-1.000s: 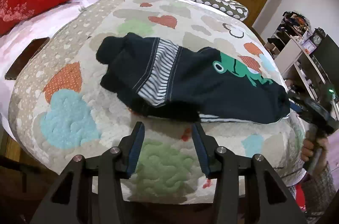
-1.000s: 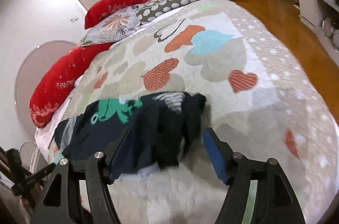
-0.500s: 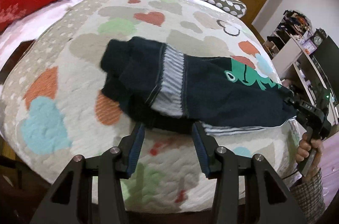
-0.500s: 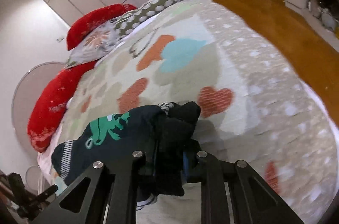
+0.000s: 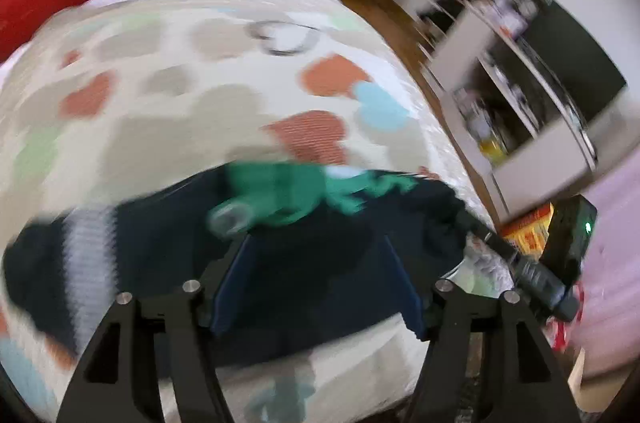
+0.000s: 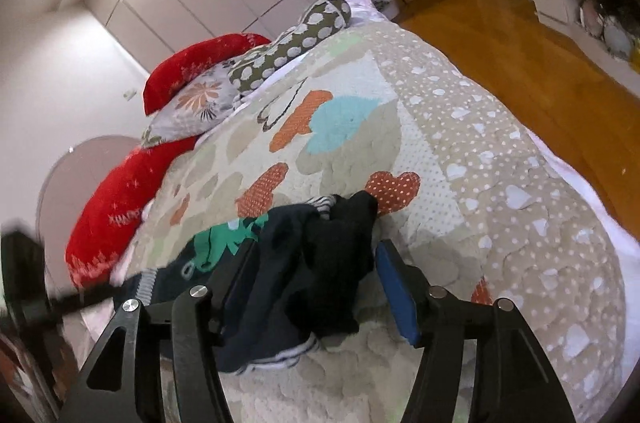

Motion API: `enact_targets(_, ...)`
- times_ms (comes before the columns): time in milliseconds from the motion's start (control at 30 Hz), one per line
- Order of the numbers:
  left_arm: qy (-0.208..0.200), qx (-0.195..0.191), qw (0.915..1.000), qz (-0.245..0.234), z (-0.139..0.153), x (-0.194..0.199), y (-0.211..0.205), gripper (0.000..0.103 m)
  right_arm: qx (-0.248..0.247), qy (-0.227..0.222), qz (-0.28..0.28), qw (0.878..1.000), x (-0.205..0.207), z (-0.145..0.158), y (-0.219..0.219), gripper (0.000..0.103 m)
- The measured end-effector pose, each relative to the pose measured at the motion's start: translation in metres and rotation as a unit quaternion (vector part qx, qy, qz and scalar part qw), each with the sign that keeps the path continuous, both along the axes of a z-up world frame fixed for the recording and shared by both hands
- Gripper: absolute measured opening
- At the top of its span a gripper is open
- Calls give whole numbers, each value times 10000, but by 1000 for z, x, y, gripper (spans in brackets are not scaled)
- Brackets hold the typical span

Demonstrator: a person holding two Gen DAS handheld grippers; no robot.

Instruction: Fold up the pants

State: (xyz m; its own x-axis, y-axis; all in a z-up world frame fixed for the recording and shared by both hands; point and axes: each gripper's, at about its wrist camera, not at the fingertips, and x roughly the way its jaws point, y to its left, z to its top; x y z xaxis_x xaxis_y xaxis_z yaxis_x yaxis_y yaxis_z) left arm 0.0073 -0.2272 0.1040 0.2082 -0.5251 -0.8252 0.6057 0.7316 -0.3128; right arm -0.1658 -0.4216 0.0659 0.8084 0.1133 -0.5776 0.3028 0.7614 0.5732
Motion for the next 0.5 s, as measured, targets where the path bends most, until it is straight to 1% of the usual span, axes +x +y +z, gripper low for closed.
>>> enact_targets(33,26,74,9999,-123,-2,3,-17,65,-105,37,1,9999,-1,1,2,65)
enact_targets(100,270,197,9982,-492,-13,7,-59,65,-209,63,44,9998,-2,-1,6,65)
enact_targets(233,662,241,9936,-888,-36,8,-111,65,-334,94,188,9992,-3,-7,12,65)
enact_targets(333,876,373,9888,-1148,-56,10,-145,65,-410,140,311,9986,4,-13,13,65)
enact_targets(400,866,464,9867,-1298,-64,10,-162,65,-429,231,327,9983,12,-18,14,65)
enact_targets(467,804,655,9843,-1431,-70,10,-173,65,-413,213,390,9982,16,-23,16,65)
enact_targets(500,773,685,9840,-1455,-71,10,-174,65,-473,197,429,9978,17,-25,19,64)
